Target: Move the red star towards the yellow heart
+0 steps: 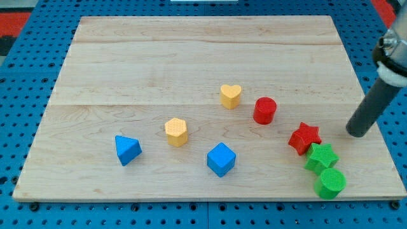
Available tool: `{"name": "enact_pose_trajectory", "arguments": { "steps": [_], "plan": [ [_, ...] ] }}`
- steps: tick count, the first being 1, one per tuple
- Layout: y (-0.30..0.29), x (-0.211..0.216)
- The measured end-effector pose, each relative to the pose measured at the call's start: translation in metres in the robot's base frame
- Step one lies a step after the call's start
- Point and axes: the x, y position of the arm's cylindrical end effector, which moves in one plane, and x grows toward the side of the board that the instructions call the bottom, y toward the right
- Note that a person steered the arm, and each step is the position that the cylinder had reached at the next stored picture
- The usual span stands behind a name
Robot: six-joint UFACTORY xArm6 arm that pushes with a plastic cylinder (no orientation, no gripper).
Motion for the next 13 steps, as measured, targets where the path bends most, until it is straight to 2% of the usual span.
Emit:
{"name": "enact_pose_trajectory", "arguments": {
  "steps": [2, 3, 4, 5, 6, 8, 9, 10, 11, 12, 13],
  "plan": [
    [-0.015, 0.012],
    [-0.057, 0.011],
    [-0.138, -0.012],
    [-0.161, -0.026],
    [-0.133, -0.019],
    [-0.128, 0.011],
    [-0.161, 0.018],
    [-0.192, -0.001],
    [-0.193, -0.022],
    [-0.16, 0.002],
    [-0.185, 0.023]
  ]
}}
